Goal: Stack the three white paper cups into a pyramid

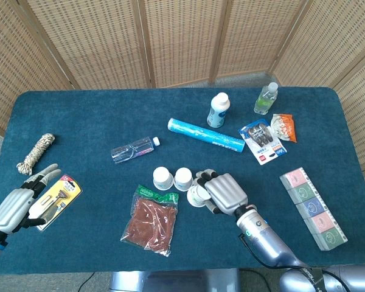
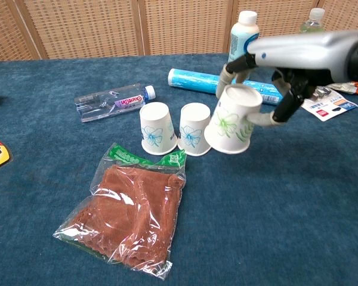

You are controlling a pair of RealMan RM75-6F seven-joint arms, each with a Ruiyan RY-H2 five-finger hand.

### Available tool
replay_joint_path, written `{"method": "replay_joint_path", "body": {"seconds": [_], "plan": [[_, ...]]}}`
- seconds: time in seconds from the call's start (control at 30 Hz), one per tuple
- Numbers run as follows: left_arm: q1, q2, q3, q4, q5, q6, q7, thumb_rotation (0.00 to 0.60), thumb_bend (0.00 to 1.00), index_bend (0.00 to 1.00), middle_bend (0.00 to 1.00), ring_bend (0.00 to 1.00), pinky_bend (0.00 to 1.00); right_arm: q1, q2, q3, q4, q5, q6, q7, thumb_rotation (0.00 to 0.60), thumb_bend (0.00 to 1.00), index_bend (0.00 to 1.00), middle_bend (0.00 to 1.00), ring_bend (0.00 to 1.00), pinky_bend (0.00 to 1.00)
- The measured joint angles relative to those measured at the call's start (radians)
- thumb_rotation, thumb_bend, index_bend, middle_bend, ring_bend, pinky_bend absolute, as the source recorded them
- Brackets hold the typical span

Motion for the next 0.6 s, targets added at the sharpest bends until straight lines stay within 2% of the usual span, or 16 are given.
{"method": "replay_joint_path", "body": {"seconds": [0.3, 0.6], "plan": [[0.008, 0.001, 0.002, 0.006, 0.004, 0.005, -0.009, 0.6, 0.49, 0.0, 0.0, 0.0, 0.1, 0.112, 0.027, 0.065, -0.059, 0.127, -0.011, -0.039, 0.6, 0.46, 0.3, 0.21, 0.18, 0.74], [0.015, 0.004, 0.005, 0.006, 0.006, 0.006, -0.013, 0.6, 0.49, 0.0, 0.0, 0.0, 0.1, 0.259, -0.01, 0.111, -0.051, 0.3, 0.005, -0.109, 0.6, 0.45, 0.3, 0.21, 0.18, 0.73]]}}
